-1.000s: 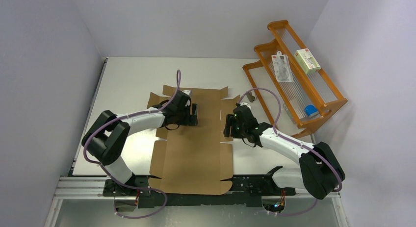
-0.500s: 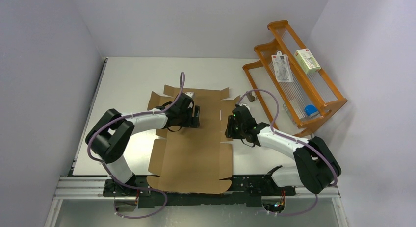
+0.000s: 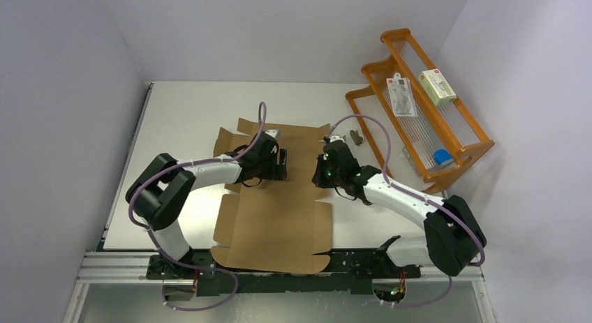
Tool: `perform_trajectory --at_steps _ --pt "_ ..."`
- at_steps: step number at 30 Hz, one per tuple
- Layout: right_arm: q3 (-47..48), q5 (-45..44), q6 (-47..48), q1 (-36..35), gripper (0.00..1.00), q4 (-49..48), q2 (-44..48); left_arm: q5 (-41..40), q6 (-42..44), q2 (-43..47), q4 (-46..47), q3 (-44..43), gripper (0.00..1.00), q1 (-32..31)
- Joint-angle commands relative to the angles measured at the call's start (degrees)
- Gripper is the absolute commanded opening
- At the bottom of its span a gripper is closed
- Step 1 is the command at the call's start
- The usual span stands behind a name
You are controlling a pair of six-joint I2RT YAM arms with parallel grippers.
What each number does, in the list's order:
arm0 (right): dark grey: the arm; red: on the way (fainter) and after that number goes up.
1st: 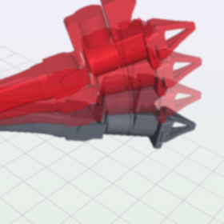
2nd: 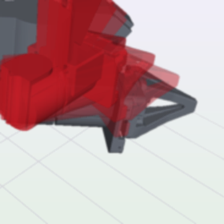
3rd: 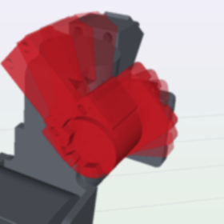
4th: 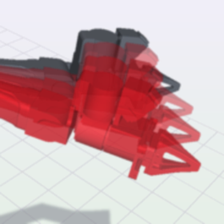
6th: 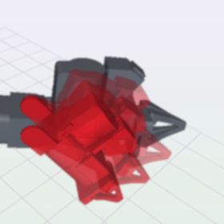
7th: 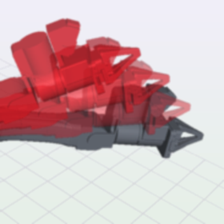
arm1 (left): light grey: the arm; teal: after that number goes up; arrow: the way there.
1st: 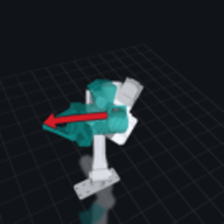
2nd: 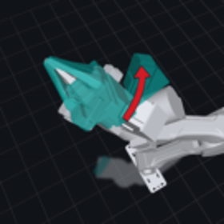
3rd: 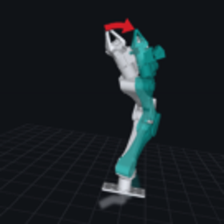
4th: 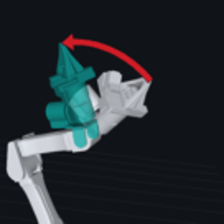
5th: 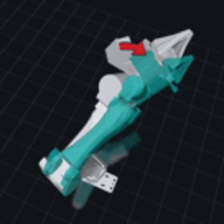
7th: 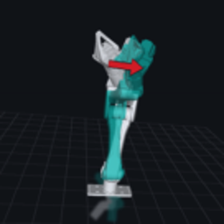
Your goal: Fold the paper box
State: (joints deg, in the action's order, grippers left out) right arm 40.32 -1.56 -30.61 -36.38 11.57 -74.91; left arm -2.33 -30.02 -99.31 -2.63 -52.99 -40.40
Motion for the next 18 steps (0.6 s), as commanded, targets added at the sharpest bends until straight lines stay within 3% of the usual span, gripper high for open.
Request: perform_trajectory --at_steps 1,7,12,18 --pt "2.73 1.3 0.34 -2.12 0.15 -1.25 -2.49 2.47 -1.77 -2.97 -0.21 0.0 0.75 -1.26" --pt "6.15 0.19 2.06 -2.99 0.16 0.37 -4.82 2.48 -1.75 -2.41 -1.32 -0.89 0.76 -1.26" --pt "12.77 -1.33 9.27 -1.21 0.35 3.88 -5.59 -1.32 -0.86 0.35 -3.34 -2.47 0.77 -0.87" --pt "21.99 8.62 19.64 6.18 0.49 2.49 -11.33 -1.75 -0.65 4.31 -3.39 -2.09 0.78 1.59"
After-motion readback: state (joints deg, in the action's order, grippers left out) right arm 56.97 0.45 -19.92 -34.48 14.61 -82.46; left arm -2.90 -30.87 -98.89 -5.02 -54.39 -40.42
